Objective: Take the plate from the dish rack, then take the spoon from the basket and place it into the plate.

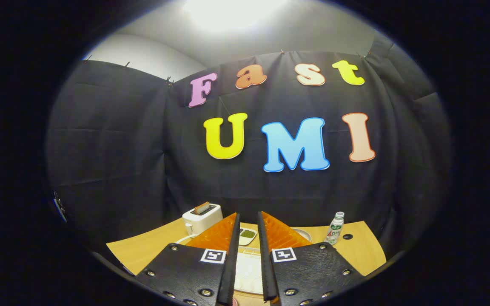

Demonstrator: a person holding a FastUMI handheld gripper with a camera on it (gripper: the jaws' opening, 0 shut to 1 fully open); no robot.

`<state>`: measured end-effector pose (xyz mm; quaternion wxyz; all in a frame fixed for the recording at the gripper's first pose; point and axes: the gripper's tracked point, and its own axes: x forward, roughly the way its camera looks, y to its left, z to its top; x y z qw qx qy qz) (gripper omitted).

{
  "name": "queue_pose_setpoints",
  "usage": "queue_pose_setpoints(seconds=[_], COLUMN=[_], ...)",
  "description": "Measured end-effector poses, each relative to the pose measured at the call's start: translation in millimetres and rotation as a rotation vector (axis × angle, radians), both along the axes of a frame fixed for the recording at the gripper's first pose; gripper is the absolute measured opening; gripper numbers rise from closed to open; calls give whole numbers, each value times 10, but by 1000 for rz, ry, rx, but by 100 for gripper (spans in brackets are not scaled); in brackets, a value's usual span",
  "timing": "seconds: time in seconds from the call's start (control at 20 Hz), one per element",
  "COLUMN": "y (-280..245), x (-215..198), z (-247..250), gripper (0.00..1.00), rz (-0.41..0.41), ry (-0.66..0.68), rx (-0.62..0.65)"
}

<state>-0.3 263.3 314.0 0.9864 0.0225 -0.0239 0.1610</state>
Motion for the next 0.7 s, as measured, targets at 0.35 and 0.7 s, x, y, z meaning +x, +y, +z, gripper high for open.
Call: queue_pose_setpoints(seconds=[0.35,0.7], y=[-701,-928], x=[19,58], z=[482,458], gripper=[25,25], rz=[-137,-183], ry=[-88,-99], rx=[21,7])
